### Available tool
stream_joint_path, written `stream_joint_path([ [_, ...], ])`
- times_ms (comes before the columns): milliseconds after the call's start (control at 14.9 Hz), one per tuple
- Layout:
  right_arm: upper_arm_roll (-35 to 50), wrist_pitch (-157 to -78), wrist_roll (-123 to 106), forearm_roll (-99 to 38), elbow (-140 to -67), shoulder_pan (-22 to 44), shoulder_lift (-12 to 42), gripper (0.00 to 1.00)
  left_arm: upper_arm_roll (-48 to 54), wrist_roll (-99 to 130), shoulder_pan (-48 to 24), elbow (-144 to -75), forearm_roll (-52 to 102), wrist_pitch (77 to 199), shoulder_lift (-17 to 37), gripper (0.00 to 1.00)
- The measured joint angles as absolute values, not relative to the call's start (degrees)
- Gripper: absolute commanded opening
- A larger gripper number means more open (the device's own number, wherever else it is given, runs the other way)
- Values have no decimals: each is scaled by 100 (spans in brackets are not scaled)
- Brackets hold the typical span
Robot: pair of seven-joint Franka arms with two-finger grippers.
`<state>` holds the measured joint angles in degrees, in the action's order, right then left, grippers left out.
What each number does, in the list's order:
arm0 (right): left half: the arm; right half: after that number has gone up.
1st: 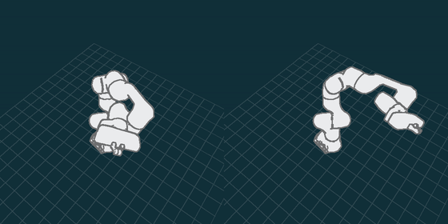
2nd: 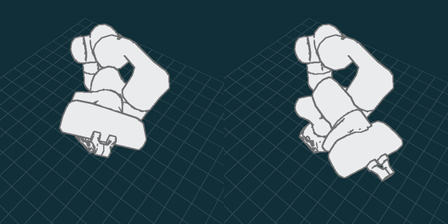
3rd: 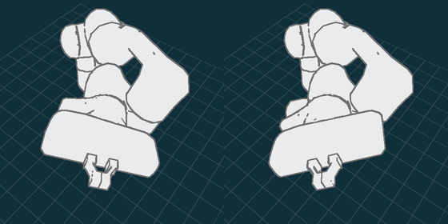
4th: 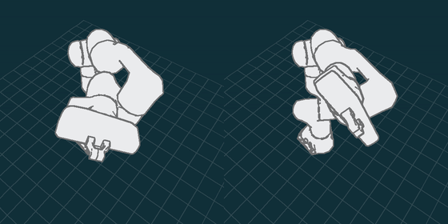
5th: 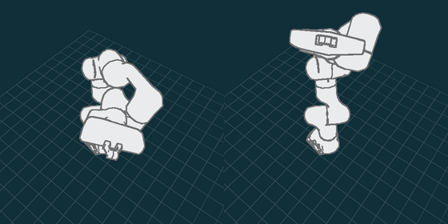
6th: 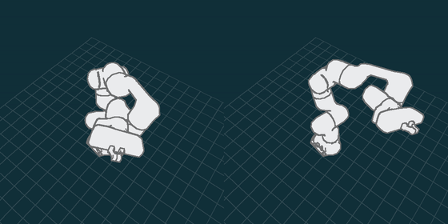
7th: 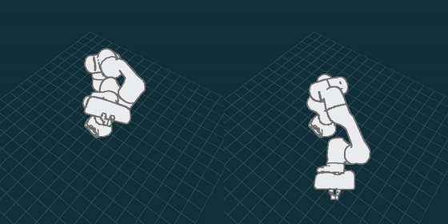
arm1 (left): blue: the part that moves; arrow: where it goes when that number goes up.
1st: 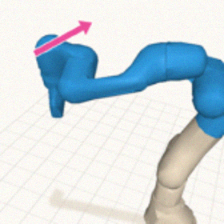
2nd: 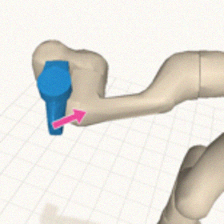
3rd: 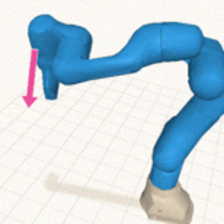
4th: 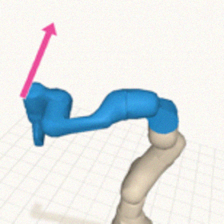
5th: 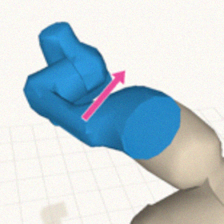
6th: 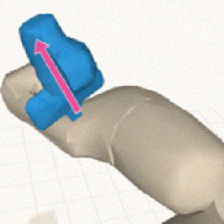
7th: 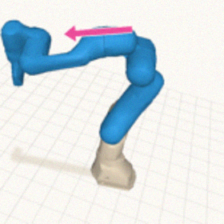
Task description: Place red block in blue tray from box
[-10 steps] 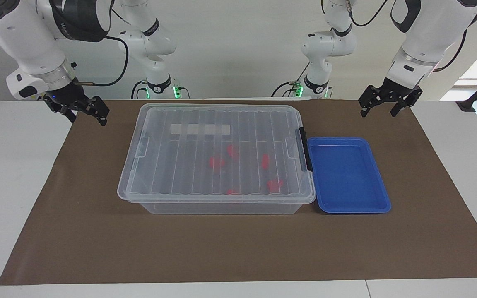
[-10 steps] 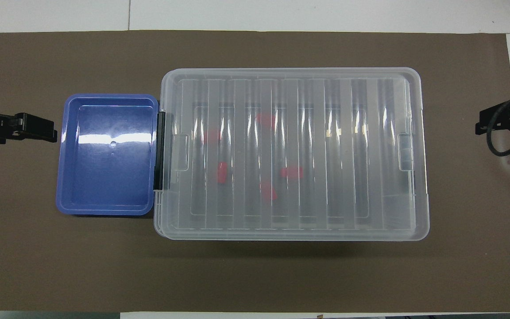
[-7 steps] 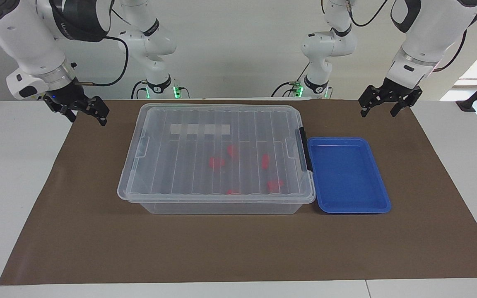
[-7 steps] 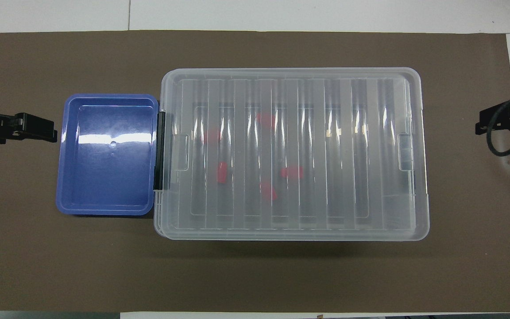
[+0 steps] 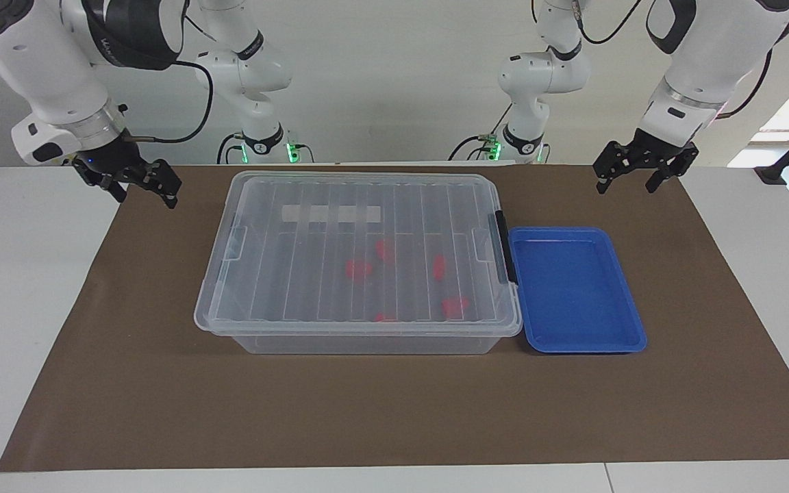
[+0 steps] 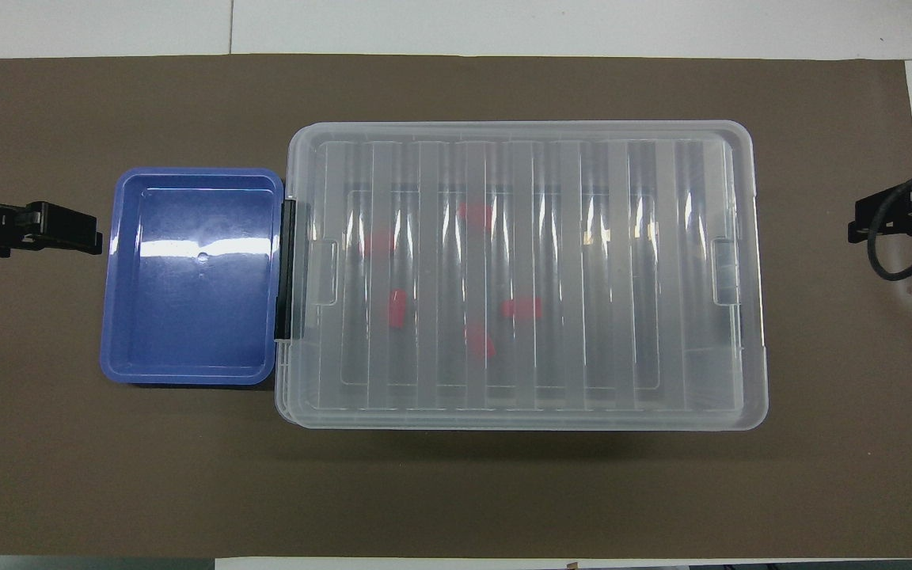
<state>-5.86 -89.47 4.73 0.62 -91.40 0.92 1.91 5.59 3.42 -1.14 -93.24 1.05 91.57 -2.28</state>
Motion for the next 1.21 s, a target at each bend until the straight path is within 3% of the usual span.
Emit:
stream_joint_path([
  [471,-446,-9695,595,-101,-9622,301,89,100,559,342,-114,-9324,105,9157,-228,100],
  [874,-312,-10241,826,-102,-9878,532,508,100,559,342,-114,-9324,105,9157,-228,100],
  [1211,-317,-10717,826,-102,-10460,562,553,100,559,342,-114,-9324,105,9157,-228,100],
])
